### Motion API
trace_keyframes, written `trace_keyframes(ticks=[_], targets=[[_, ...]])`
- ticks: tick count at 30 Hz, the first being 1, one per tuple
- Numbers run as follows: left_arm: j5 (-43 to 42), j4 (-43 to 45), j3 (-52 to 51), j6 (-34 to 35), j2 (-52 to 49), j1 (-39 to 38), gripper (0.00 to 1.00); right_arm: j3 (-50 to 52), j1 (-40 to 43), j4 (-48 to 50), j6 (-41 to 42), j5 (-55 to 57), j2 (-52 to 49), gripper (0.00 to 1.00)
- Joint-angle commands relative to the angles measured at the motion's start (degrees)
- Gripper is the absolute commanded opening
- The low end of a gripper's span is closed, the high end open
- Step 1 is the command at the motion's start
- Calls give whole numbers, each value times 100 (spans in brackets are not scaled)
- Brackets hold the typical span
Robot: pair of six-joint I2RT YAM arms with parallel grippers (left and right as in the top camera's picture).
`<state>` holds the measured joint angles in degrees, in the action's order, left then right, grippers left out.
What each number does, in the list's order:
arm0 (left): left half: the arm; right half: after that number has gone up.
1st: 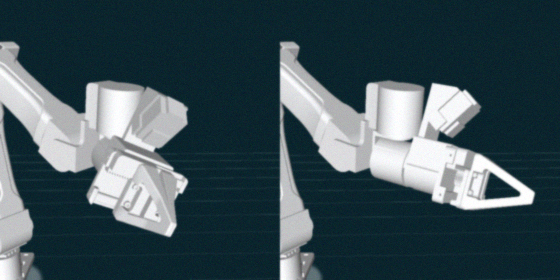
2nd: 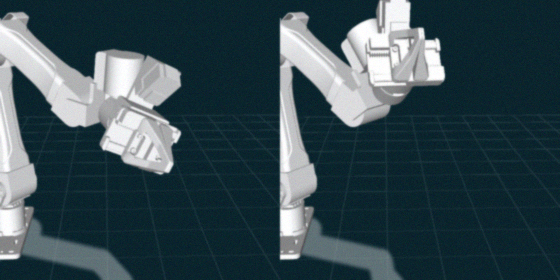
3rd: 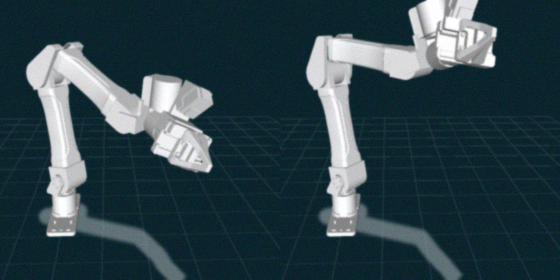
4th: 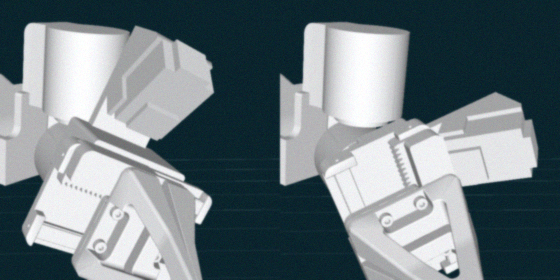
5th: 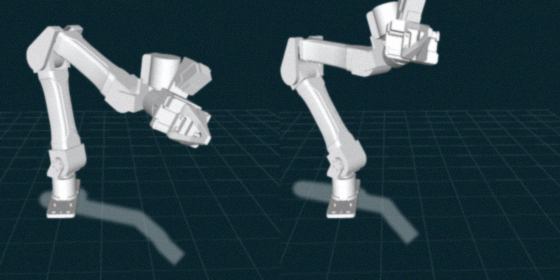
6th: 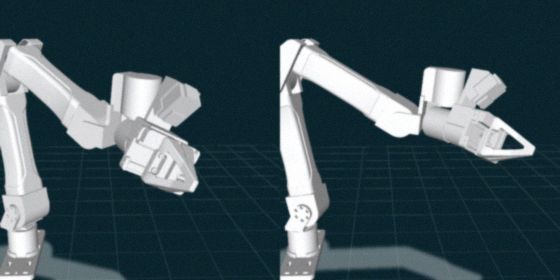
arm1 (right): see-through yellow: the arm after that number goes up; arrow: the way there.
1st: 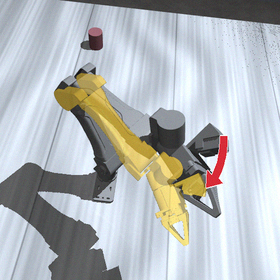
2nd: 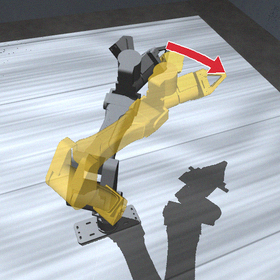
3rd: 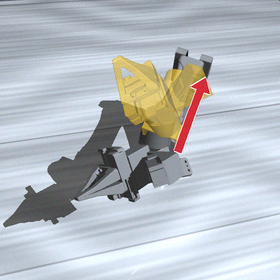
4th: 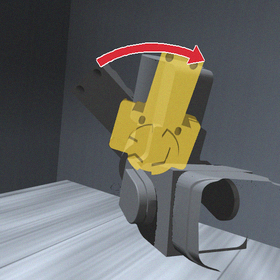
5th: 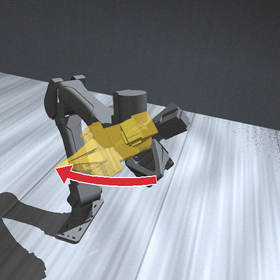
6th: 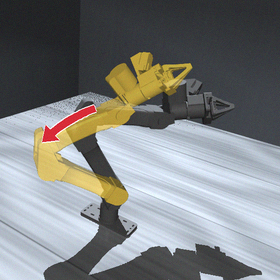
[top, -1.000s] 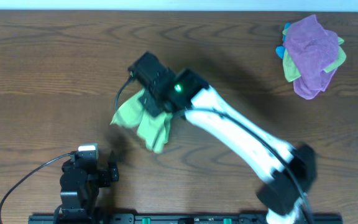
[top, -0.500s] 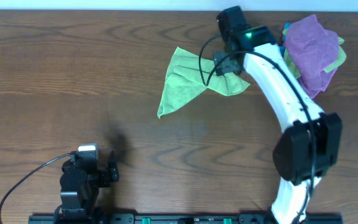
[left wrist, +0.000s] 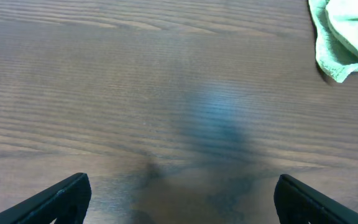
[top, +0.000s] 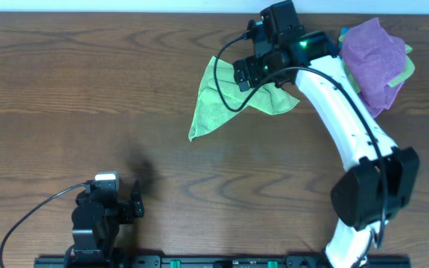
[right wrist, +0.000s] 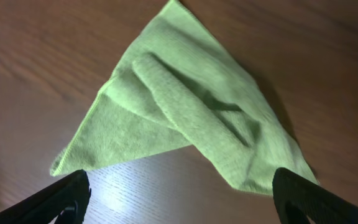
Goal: Fold the cloth
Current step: 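Lift the green cloth with the right gripper and pull it left, then lower the green cloth onto the table center and release it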
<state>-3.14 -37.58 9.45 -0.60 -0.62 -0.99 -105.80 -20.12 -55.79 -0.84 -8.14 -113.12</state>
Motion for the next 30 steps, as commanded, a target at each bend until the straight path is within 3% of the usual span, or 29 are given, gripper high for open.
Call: trace_keyframes(ticks=[1, 13, 30], targets=[[-118, -7, -39, 105, 42, -31, 95, -13, -48, 177, -879, -326, -389, 92], [-120, -13, -39, 107, 42, -31, 96, -13, -247, 763, -1084, -323, -1384, 73], [-120, -144, -31, 107, 42, -31, 96, -15, -374, 1460, -1073, -197, -1926, 63]])
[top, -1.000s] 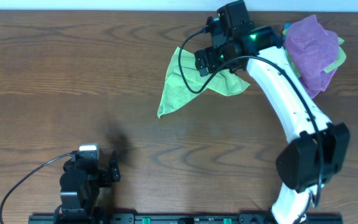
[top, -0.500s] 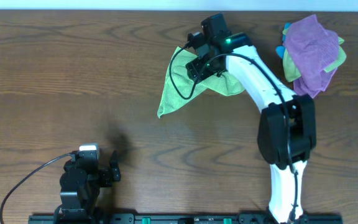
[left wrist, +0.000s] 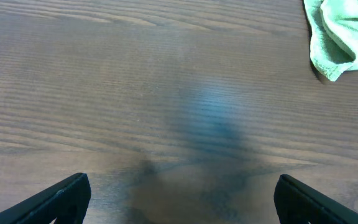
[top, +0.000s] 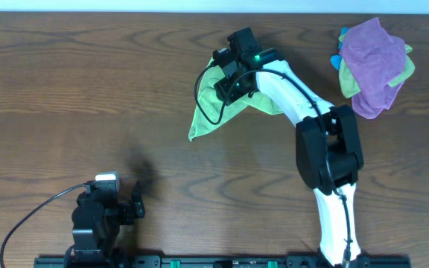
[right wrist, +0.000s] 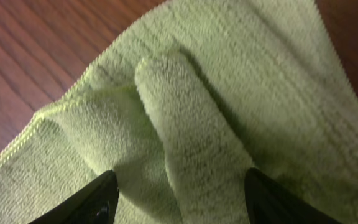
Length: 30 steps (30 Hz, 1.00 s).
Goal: Fold the cloth
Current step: 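Lower the green cloth onto the table center and release it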
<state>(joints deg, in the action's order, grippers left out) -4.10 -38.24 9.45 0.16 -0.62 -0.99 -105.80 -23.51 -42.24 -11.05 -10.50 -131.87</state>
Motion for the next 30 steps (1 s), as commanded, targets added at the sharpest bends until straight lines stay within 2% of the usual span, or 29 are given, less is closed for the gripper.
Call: trace_keyframes(ticks=[1, 4, 16, 19, 25, 30], targets=[[-24, -79, -31, 31, 42, -31, 95, -15, -37, 188, 13, 114, -50, 61], [-24, -79, -31, 31, 42, -31, 96, -15, -31, 323, 74, 168, -50, 57], [-22, -79, -31, 31, 42, -31, 96, -15, -7, 415, 83, 236, -201, 57], [-22, -79, -31, 28, 42, -31, 95, -15, -4, 420, 122, 238, -264, 54], [-22, -79, -31, 28, 42, -31, 95, -15, -4, 560, 157, 240, -273, 31], [-22, -79, -31, 28, 42, -31, 96, -15, -4, 540, 245, 258, -271, 3]])
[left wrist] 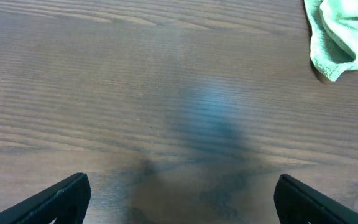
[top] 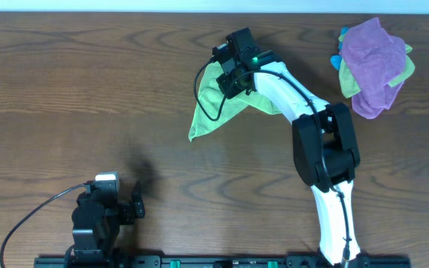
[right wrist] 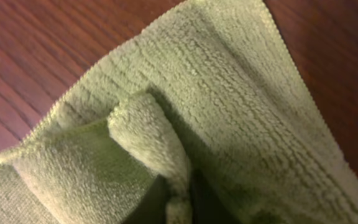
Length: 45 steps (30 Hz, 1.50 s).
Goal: Fold the cloth
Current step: 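Lower the green cloth onto the table center and release it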
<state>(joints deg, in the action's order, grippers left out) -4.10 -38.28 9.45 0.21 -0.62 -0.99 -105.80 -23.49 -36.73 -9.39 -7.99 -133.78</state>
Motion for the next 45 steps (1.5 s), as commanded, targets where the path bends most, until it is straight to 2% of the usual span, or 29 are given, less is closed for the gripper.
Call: trace_keyframes(ticks=[1, 10, 18, 25, 30, 36, 45], targets=[[-22, -74, -31, 24, 42, -31, 95, -22, -13, -44, 79, 7, -74, 1], [-22, -74, -31, 24, 42, -31, 95, -37, -20, -1318, 273, 9, 691, 1], [-22, -70, -31, 26, 42, -31, 96, -37, -28, -2990, 297, 59, 1434, 1], [-22, -70, -31, 26, 42, -31, 95, -37, -26, -4188, 466, 645, 1550, 1], [-22, -70, -31, 26, 42, -31, 96, -7, -9, -4854, 584, 654, 1550, 2], [-24, -70, -31, 33, 42, -31, 95, 540, -7, -4500, 636, 514, 1869, 2], [-24, -70, -31, 531, 42, -31, 95, 2942, 81, -3147, 638, 42, 3786, 2]])
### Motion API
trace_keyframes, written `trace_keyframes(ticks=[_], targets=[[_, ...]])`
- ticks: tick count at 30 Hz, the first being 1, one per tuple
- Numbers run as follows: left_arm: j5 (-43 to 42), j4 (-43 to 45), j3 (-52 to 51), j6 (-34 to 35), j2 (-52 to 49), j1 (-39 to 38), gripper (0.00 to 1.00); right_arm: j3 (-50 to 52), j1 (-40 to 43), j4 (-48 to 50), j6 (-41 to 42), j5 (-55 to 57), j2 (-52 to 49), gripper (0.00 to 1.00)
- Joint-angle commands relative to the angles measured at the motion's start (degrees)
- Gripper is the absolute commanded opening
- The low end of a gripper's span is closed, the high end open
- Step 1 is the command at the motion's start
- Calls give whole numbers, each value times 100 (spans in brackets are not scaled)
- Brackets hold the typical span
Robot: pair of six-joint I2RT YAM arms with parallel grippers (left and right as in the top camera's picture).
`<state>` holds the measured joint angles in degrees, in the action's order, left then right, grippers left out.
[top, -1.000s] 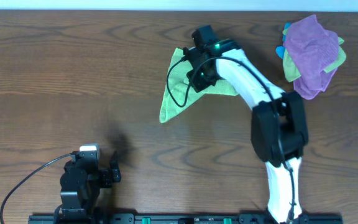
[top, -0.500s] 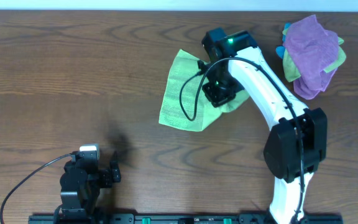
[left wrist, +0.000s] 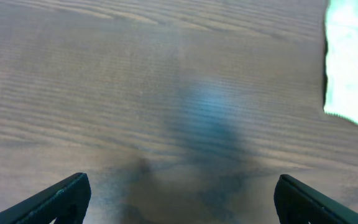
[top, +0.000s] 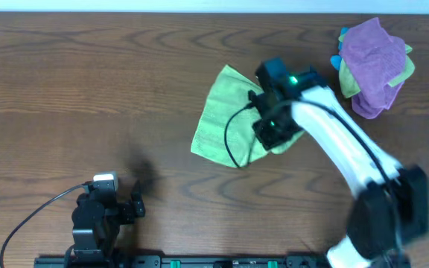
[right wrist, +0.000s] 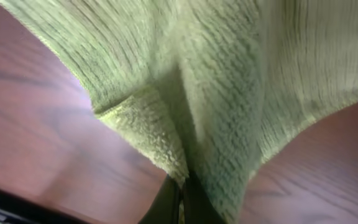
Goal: Fold the cloth
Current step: 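Lower the green cloth onto the table center and release it, then move the left gripper to the green cloth's left edge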
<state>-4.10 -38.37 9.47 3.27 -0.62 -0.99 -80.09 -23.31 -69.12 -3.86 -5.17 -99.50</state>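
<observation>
The green cloth [top: 226,112] lies spread on the wooden table near the middle right, one part of it lifted. My right gripper [top: 272,128] is shut on a bunched fold of that cloth [right wrist: 216,112], which hangs from the pinched fingers [right wrist: 180,202] above the table. The cloth's pale edge [left wrist: 352,68] shows at the far right of the left wrist view. My left gripper [left wrist: 180,199] sits open near the front left of the table, over bare wood, far from the cloth.
A heap of cloths, purple one on top [top: 373,59], lies at the back right corner. A black cable loops from the right arm across the green cloth [top: 233,145]. The left arm's base [top: 99,216] stands at the front left edge.
My right gripper has moved toward the front and right with a fold of the green cloth in it. The cloth now lies wider and nearer the table's middle. The left arm stayed put.
First my right gripper hovered open over the crumpled green cloth at the back. Then it was down on a ridge of the cloth, open around it. After that it was shut on the ridge, and now holds it lifted nearer the front.
</observation>
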Motion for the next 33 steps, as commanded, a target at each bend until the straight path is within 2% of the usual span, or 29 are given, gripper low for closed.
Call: trace_keyframes(ticks=[1, 5, 6, 7, 8, 11, 12, 17, 22, 29, 33], targets=[[-33, -61, -33, 402, 42, -31, 95, 903, 131, 363, 127, -374, 667, 1], [-44, -59, -33, 977, 42, -31, 96, 2124, 310, 997, 407, -372, 1117, 2], [-44, -61, -33, 1158, 42, -31, 96, 2437, 352, 1178, 518, -374, 1176, 8], [-44, -61, -33, 1377, 42, -31, 95, 2774, 387, 1416, 654, -398, 1207, 28], [-44, -61, -33, 1532, 42, -31, 96, 2988, 398, 1624, 785, -498, 1228, 54], [-48, -63, -33, 1888, 42, -31, 95, 3359, 396, 2118, 1325, -896, 1268, 90], [-94, -61, -33, 1937, 42, -31, 95, 3390, 396, 2175, 1471, -1016, 1300, 98], [-1067, -63, 2, 1956, 24, -31, 96, 3392, 334, 2312, 1932, -1445, 1810, 99], [-1147, -153, 249, 2212, -332, -33, 96, 3392, 343, 2070, 2347, -1456, 2868, 99], [-1320, -269, 1276, 2173, -2109, -33, 96, 3392, 341, 1414, 3049, -1449, 4607, 97], [-1637, -599, 2096, 1746, -3512, -33, 96, 3405, 341, 1178, 3460, -1384, 5344, 93]])
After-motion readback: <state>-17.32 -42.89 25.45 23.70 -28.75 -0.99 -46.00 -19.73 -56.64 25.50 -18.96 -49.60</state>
